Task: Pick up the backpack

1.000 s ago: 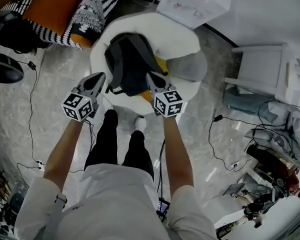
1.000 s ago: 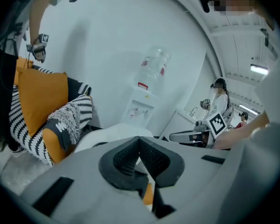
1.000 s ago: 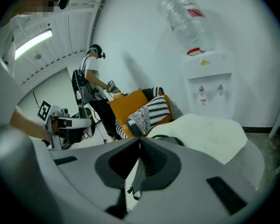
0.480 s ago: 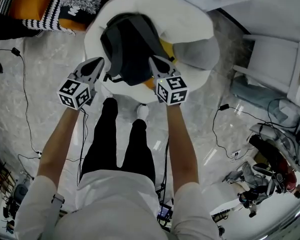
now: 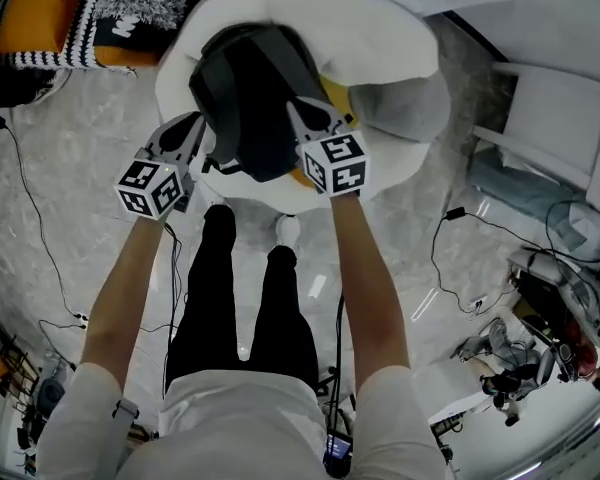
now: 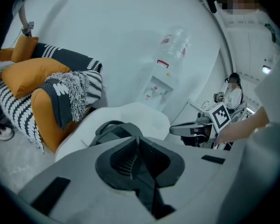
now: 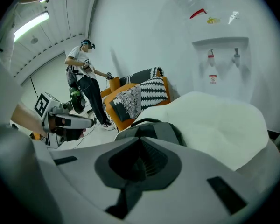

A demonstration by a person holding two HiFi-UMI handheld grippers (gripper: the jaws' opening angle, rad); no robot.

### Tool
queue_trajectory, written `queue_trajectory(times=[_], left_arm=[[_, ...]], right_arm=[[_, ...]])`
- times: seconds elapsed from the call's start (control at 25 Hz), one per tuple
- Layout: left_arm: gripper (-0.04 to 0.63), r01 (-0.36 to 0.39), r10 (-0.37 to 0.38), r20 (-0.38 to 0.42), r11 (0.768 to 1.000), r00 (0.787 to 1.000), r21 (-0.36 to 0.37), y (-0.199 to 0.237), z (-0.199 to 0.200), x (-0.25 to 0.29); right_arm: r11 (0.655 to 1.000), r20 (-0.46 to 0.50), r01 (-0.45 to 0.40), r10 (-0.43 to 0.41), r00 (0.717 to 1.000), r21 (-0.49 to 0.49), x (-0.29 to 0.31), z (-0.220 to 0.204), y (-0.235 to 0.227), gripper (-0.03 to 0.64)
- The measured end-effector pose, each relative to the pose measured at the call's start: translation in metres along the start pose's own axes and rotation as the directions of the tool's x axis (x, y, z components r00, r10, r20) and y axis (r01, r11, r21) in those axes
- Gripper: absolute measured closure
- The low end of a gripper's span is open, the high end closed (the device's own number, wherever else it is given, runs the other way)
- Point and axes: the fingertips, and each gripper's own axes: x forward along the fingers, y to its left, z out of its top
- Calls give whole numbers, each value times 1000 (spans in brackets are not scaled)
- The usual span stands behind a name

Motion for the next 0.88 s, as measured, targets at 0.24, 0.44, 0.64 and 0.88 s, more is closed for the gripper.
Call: queue_trajectory(times=[0.24, 0.44, 0.64, 0.88], left_arm=[[592, -4, 4, -23, 1000, 1000, -12, 22, -25, 24], [589, 1, -1, -25, 1000, 1000, -29, 33, -36, 41], [530, 7, -8, -36, 999, 999, -46, 40, -47, 61], [451, 57, -60, -62, 997, 996, -45, 37, -61, 78]], right_arm=[[999, -13, 28, -28, 1000, -17, 33, -10, -26, 611], [999, -21, 38, -38, 999, -32, 53, -6, -47, 611], [998, -44, 45, -47, 998, -32, 72, -14, -71, 609], [997, -80, 43, -48, 996, -59, 90, -25, -85, 581]])
